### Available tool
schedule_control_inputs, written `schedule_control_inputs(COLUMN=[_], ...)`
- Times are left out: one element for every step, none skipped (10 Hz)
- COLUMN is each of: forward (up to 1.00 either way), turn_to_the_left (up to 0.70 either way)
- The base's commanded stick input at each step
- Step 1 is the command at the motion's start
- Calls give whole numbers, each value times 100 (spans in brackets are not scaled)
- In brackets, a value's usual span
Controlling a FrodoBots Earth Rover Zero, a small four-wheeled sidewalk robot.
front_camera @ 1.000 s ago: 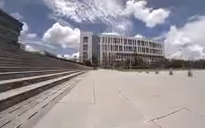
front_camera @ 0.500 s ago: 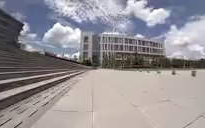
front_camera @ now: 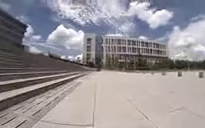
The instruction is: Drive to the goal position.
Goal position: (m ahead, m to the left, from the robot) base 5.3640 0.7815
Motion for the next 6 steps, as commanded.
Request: schedule_control_inputs(forward=[70, 70, 70, 70, 70, 70], turn_to_the_left=[2, 1, -17, -23, 2, 10])
